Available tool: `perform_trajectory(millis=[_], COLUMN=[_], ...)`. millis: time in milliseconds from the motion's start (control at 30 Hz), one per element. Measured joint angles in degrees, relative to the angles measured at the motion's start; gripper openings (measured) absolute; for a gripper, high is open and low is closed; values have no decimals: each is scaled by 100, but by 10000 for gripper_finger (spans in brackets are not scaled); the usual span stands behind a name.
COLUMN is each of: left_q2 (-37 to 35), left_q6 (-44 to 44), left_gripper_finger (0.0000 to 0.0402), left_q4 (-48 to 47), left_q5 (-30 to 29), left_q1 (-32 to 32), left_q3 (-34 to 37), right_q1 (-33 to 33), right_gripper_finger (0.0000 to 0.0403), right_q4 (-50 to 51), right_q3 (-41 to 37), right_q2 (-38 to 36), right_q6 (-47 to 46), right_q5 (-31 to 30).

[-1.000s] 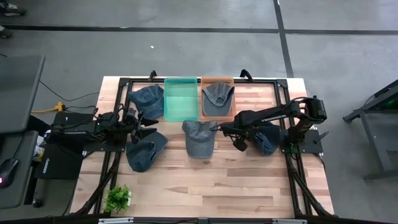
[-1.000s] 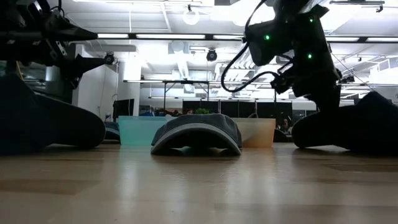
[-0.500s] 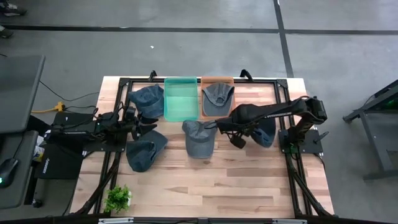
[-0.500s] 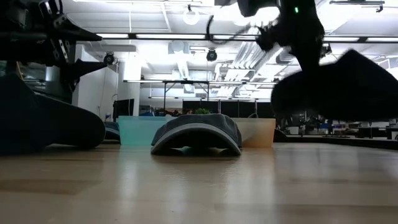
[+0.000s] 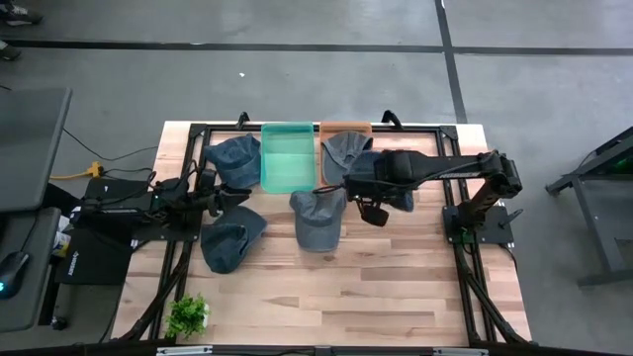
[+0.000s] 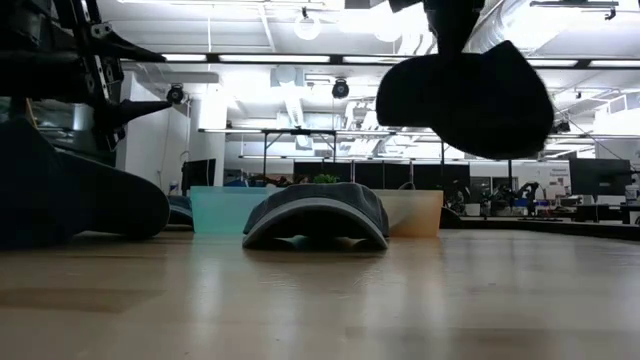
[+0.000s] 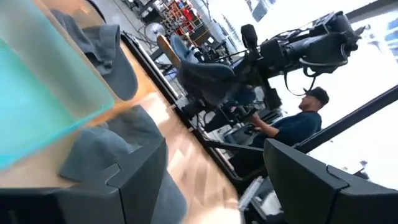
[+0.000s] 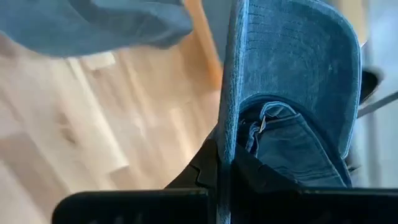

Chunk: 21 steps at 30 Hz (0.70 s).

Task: Pick & Place hat
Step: Put the bottom right blue cap into the green bin

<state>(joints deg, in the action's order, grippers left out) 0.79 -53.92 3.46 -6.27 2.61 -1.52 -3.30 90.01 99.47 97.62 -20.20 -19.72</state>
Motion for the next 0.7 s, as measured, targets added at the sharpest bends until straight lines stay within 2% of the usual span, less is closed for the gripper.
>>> perform_trajectory(millis=[300,500,700], left_q2=[601,1424,2362], left_q6=[-1007,-1635,-2106], left_gripper_finger=[269,268,269], left_q4=[577,733,752], left_q5=[284,293,270], left_q1=[0,2,26], left_q3=[0,-131,-726], right_q1=[-95,-248,-502], right_gripper_finger=[3,3,3], right_q4=[-296,-716,-1265], right_q3=[12,12,12], right_q2=[0,0,0], right_q6=[2361,3274,3977], right_q5=[-1211,-1546,-1625])
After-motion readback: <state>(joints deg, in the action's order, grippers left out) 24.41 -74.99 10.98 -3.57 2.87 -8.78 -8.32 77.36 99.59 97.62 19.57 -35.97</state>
